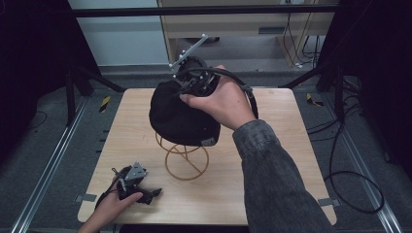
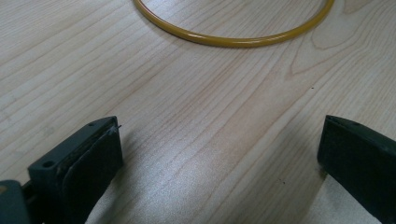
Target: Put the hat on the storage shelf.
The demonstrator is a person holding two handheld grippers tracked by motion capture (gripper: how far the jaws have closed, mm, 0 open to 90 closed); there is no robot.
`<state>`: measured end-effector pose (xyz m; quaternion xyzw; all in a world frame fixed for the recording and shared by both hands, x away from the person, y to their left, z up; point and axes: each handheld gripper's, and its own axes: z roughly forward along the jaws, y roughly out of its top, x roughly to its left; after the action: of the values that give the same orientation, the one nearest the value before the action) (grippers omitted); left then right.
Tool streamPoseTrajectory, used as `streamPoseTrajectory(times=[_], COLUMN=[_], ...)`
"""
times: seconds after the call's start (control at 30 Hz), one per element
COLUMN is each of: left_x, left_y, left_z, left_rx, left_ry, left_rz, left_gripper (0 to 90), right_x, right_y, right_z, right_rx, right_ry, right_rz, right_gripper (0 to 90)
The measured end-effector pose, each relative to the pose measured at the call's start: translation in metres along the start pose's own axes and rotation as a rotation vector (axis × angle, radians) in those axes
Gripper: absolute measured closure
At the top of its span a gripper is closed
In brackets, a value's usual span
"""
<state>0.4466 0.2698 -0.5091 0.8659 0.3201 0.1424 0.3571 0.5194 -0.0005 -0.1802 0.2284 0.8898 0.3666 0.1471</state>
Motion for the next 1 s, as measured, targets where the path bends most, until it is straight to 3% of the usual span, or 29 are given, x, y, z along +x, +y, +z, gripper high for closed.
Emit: streamPoseTrajectory(times=[0.37, 1.0], left_x=[0.000, 0.000], left_y=[0.000, 0.000], left_z=[0.000, 0.000], left_rx=[0.000, 0.000], left_ry=[0.000, 0.000], left_rz=[0.000, 0.000], left_gripper=[0.0, 0.0], right_x=[0.001, 0.007], right_y=[-0.005, -0.011], right_z=[0.023, 0.040], right_rx=[0.063, 0.105], right_ry=[0.001, 0.010], right_rz=[-0.002, -0.021], right_gripper=[76.8, 75.1])
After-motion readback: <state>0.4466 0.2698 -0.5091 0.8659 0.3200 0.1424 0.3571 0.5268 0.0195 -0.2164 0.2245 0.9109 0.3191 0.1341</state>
